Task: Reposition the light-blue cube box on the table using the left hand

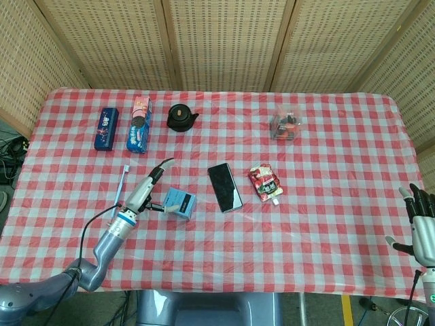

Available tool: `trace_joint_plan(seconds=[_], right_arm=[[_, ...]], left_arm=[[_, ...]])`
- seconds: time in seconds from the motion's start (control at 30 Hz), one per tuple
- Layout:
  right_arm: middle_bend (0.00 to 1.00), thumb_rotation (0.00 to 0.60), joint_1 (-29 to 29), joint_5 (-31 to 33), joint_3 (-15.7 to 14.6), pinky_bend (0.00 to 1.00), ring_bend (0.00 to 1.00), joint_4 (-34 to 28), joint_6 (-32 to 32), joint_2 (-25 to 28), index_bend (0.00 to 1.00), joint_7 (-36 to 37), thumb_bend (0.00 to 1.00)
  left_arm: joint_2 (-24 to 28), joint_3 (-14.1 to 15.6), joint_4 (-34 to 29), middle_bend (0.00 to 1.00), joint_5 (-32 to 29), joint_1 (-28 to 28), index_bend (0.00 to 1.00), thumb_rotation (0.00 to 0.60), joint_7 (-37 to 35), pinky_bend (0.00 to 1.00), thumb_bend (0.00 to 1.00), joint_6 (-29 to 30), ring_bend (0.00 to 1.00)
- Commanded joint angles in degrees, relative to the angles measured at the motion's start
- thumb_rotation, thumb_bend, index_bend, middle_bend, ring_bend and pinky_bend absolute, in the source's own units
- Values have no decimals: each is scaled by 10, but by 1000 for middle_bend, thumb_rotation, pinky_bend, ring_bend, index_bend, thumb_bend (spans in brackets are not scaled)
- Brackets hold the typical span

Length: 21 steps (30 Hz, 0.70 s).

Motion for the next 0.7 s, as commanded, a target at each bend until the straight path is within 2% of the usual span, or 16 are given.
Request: trace_joint_plan(seconds=[0.03, 0.13, 0.27, 0.43, 0.57, 0.63, 0.7], right_arm=[[0, 600, -1, -1, 0, 0, 0, -1, 1, 1, 0, 0, 0], [0, 600, -1, -4, -1, 0, 0, -3, 3, 2, 0, 1, 0], [0, 600, -2, -9, -3, 0, 0, -7, 6, 3, 0, 3, 0], [0, 600, -3, -16, -5, 0, 0, -11, 8, 5, 0, 6, 0], [0, 600, -6, -25, -7, 0, 0, -16, 16, 8, 0, 7, 0], [0, 600, -7, -29, -8, 0, 0, -18, 20, 10, 0, 10, 0], [0, 600, -9, -32, -8, 0, 0, -20, 23, 11, 0, 12, 0]], left_arm=[[30, -3, -27, 0, 20, 16, 0, 600, 1, 0, 0, 53, 0], [60, -4, -51, 0, 32, 32, 0, 600, 11, 0, 0, 96, 0], [114, -3, -85, 0, 41, 65, 0, 600, 74, 0, 0, 153, 0], [196, -2, -177, 0, 9, 130, 0, 600, 254, 0, 0, 202, 0], [296, 26, -323, 0, -48, 186, 0, 600, 459, 0, 0, 190, 0], [341, 39, -400, 0, -77, 212, 0, 600, 532, 0, 0, 193, 0], [371, 54, -447, 0, -86, 235, 0, 600, 560, 0, 0, 203, 0]])
